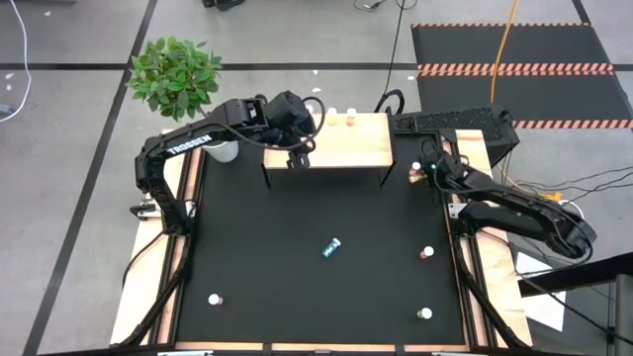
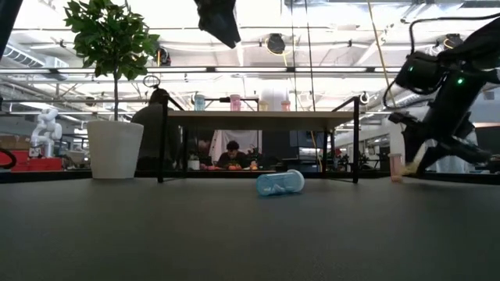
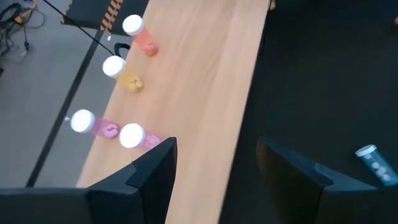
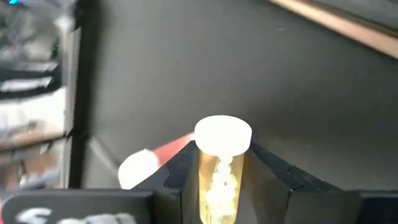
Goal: Pick and place medicine bottles onto shelf by color
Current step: Put the top yellow pill bottle on the shelf aligned with the other yellow pill bottle
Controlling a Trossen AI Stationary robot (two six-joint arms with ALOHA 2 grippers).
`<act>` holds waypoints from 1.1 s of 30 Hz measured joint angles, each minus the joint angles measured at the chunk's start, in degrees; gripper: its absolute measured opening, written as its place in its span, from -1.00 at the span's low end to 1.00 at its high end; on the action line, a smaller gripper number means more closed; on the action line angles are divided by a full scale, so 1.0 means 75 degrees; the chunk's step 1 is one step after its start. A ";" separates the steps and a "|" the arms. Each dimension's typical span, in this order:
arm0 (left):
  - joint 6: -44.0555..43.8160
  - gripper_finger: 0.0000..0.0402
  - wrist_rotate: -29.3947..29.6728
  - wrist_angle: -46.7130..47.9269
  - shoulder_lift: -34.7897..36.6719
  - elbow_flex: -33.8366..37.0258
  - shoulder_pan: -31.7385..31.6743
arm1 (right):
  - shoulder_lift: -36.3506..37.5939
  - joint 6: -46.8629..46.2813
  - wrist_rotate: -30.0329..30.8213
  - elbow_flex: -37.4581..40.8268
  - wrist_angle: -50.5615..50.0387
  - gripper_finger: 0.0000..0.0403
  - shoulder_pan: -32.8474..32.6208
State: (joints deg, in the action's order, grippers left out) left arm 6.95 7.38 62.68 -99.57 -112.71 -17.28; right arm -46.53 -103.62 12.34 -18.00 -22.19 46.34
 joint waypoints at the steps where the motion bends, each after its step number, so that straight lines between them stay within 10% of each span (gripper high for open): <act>1: -0.0096 0.11 -0.0002 -0.0007 0.0000 0.0000 0.0036 | 0.0198 0.0262 0.0048 0.0000 0.0016 -0.46 -0.0091; 19: -0.4034 0.11 -0.0393 -0.3211 0.0192 0.0000 0.1464 | 0.3715 0.5586 -0.0454 -0.0587 -0.0488 -0.47 -0.1905; 33: -0.3109 0.11 0.0632 -0.5810 -0.0371 0.0001 0.3196 | 0.3207 1.2477 -0.1442 -0.3093 -0.1628 -0.48 -0.3372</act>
State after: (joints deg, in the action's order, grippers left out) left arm -16.37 12.12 19.11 -102.35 -112.70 6.69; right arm -22.48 -10.04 1.52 -41.20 -34.40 21.05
